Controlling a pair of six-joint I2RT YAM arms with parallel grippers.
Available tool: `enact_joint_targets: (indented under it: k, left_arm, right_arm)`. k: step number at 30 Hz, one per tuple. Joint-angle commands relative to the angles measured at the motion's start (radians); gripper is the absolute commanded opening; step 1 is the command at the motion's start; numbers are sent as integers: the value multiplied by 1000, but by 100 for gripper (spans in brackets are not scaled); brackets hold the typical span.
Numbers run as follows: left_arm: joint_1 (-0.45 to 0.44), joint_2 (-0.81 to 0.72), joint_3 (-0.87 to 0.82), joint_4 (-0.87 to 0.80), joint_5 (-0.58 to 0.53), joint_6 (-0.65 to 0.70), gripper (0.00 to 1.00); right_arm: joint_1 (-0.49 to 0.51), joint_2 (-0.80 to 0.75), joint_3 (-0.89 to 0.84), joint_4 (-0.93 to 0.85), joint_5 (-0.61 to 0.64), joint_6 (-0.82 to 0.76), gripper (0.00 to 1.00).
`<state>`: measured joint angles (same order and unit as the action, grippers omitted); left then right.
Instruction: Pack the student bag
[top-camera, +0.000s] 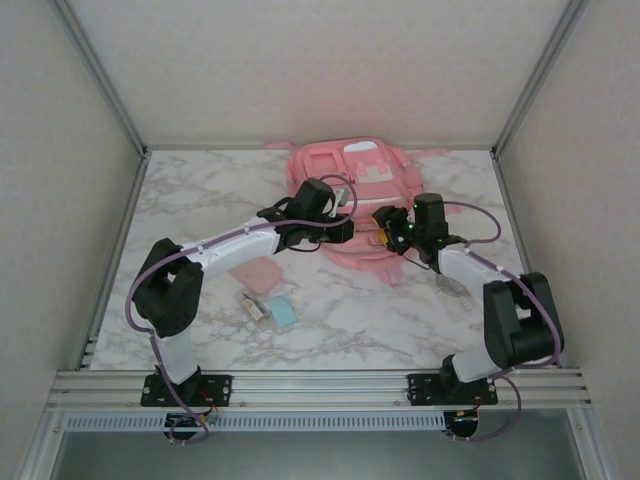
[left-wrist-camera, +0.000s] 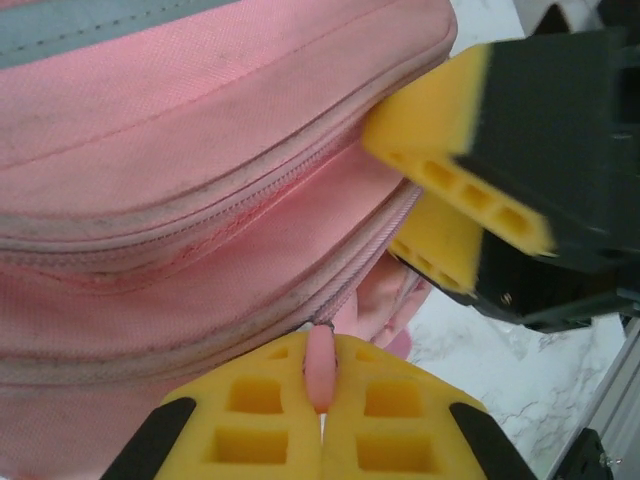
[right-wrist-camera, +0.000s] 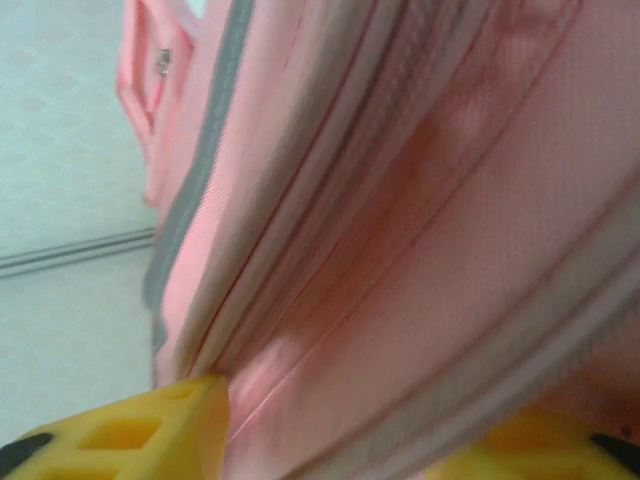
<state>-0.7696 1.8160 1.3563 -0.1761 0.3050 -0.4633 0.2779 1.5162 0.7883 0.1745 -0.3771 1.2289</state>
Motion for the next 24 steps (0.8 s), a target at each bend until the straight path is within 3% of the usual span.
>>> enact_joint_targets:
  k: [1, 2, 3, 18, 24]
  left_arm:
    - [-16, -74, -33, 27, -11, 34, 0]
    - [-14, -81, -44, 27, -22, 40, 0]
    - [-11, -86, -51, 26, -33, 45, 0]
    - [182, -137, -182, -61, -240, 105, 0]
    - [235, -54, -157, 55, -380, 130, 0]
  right_arm:
    - [15, 47, -25, 135, 55, 73, 18]
    - [17, 50, -30, 136, 60, 71, 5]
    - [18, 49, -34, 134, 65, 64, 0]
    - [17, -47, -34, 8, 45, -168, 0]
    - [17, -30, 14, -56, -27, -259, 0]
